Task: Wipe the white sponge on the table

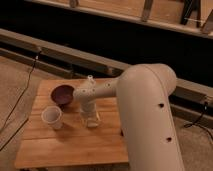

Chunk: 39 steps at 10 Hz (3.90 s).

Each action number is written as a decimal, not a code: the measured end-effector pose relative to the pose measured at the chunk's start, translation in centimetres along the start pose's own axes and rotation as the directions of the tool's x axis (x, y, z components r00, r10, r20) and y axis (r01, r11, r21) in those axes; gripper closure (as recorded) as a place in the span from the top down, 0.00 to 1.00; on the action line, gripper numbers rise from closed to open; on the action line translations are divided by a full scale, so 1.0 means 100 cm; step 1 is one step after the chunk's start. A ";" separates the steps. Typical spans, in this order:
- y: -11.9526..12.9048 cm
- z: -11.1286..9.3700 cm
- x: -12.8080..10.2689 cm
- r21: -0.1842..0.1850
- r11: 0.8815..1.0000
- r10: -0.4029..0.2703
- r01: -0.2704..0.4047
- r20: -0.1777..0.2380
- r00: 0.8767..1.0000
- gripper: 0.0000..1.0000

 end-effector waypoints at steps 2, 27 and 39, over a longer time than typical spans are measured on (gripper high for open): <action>-0.011 -0.005 -0.006 0.011 1.000 0.014 -0.014 0.007 1.000 0.00; -0.007 0.019 0.054 -0.085 0.962 -0.269 0.259 -0.446 0.854 0.00; 0.035 0.023 0.011 -0.077 0.921 -0.375 0.383 -0.451 0.810 0.00</action>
